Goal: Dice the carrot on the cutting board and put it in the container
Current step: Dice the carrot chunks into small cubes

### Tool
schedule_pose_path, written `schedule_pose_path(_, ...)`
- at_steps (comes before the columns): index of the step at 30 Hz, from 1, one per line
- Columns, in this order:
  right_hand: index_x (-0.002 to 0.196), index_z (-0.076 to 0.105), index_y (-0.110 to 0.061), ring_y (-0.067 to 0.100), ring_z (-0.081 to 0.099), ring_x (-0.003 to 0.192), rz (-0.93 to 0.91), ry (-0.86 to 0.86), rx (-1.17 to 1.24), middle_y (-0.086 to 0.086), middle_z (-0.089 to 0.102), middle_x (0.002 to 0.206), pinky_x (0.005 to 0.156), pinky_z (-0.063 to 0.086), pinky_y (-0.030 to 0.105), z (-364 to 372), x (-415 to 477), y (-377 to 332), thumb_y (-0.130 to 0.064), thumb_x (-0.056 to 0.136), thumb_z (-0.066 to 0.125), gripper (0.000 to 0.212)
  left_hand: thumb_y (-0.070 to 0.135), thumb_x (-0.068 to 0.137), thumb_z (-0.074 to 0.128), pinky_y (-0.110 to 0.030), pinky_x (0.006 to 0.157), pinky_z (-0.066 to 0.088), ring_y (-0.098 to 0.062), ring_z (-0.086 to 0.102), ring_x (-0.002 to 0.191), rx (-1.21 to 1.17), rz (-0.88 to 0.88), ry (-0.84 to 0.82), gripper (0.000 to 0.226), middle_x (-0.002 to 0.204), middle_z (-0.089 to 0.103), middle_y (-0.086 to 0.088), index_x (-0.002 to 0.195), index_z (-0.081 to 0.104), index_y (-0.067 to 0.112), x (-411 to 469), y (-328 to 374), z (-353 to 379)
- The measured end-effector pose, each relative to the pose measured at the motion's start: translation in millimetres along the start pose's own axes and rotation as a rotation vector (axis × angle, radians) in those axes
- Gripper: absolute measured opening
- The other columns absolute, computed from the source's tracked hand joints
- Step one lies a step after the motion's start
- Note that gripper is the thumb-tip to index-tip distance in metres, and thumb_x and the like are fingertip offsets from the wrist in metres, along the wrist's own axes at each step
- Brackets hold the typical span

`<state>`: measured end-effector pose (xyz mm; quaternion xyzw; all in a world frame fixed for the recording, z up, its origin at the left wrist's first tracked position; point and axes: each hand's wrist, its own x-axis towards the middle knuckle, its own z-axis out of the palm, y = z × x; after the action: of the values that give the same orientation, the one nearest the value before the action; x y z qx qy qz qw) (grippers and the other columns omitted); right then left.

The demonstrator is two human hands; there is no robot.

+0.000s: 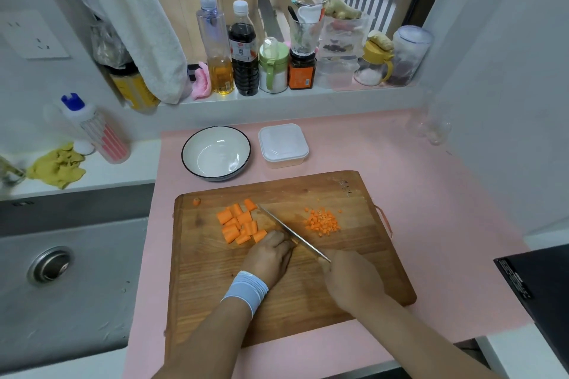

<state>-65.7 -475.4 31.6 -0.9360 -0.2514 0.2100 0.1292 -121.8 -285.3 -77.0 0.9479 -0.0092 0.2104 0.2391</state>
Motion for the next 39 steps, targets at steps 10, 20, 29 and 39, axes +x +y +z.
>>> schedule_pose_path(10,0.102,0.066,-0.025,0.016,0.061,0.082,0.013,-0.025,-0.028,-0.007,0.065,0.09,0.068,0.042,0.027,-5,-9,8,-0.043,0.103,0.043,0.03,0.017,0.092,0.055,-0.028,0.068,0.054,-0.018,0.059,0.086,-0.013,0.015,0.03,0.022,0.091,0.064,-0.002,0.093,0.075,0.009,0,2,-1)
schedule_pose_path(20,0.098,0.067,-0.022,0.013,0.06,0.074,0.016,-0.093,0.009,-0.008,0.061,0.08,0.059,0.04,0.023,-11,8,0,-0.038,0.103,0.047,0.026,0.016,0.09,0.058,-0.024,0.075,0.052,-0.017,0.06,0.088,-0.013,0.022,0.046,0.018,0.093,0.065,-0.001,0.094,0.075,0.009,-1,1,1)
schedule_pose_path(29,0.084,0.058,-0.027,0.011,0.063,0.073,0.07,-0.158,0.122,-0.005,0.064,0.08,0.063,0.046,0.028,-26,14,3,-0.046,0.103,0.046,0.029,0.014,0.086,0.062,-0.025,0.074,0.053,-0.012,0.058,0.09,-0.027,-0.031,0.003,0.013,0.093,0.065,0.003,0.092,0.074,0.014,2,3,-6)
schedule_pose_path(39,0.116,0.07,-0.035,0.008,0.063,0.083,-0.145,0.089,-0.107,-0.01,0.069,0.09,0.059,0.036,0.019,-42,22,23,-0.048,0.103,0.043,0.033,0.002,0.086,0.063,-0.026,0.071,0.045,-0.013,0.058,0.077,-0.297,-0.769,0.531,0.023,0.079,0.062,0.002,0.076,0.06,0.022,31,-24,-68)
